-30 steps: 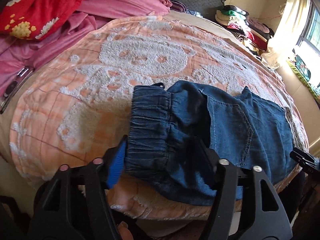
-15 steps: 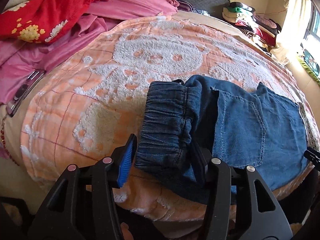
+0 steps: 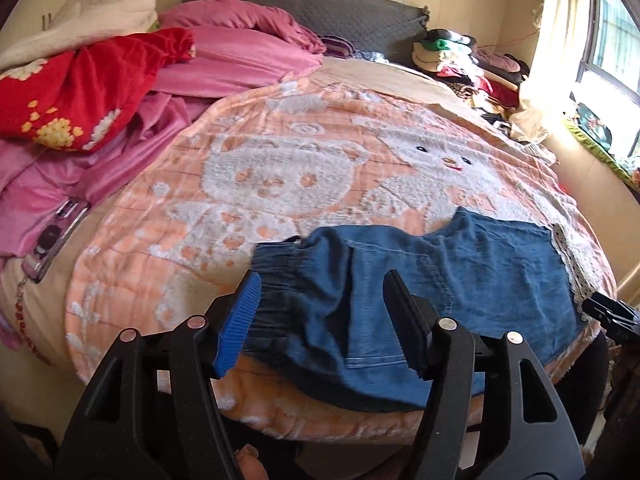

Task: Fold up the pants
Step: 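Move the open left tool over the back pocket of the pants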

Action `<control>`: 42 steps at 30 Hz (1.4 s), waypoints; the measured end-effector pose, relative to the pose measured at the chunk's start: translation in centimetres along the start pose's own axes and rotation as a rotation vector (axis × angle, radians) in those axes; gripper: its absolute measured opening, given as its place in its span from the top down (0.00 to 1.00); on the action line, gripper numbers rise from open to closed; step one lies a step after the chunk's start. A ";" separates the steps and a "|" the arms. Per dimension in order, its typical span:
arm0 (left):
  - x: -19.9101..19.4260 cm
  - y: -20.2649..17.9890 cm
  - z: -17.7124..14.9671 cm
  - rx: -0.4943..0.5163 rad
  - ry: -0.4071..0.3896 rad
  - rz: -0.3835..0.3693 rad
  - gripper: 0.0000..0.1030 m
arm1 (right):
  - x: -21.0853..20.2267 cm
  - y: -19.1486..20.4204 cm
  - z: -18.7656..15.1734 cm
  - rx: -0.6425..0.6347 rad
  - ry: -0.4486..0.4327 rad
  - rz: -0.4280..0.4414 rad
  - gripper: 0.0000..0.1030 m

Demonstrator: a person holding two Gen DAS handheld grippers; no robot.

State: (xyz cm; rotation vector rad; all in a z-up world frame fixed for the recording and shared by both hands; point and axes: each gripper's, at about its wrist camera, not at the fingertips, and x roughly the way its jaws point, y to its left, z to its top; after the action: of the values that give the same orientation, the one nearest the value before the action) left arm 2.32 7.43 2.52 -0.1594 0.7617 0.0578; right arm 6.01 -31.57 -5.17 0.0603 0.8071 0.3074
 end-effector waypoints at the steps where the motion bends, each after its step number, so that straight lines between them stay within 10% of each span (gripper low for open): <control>1: 0.7 -1.2 0.0 0.016 0.012 -0.029 0.45 | -0.2 -0.4 0.1 0.013 -0.003 -0.001 0.31; 9: 6.4 -10.4 -1.0 0.187 0.122 -0.174 0.45 | -0.3 -1.0 0.4 0.034 -0.012 -0.010 0.31; 22: 11.5 -11.5 -3.4 0.256 0.210 -0.099 0.44 | 2.7 -3.1 -1.3 0.054 0.073 -0.052 0.31; 42: 4.7 -13.4 1.0 0.256 0.047 -0.186 0.34 | -4.6 -5.9 -1.0 0.157 -0.038 -0.036 0.28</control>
State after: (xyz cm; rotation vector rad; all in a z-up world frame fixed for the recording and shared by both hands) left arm 7.87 -5.68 1.60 0.0130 0.7908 -0.2202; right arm 3.75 -38.63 -3.65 0.1978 0.7930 0.2084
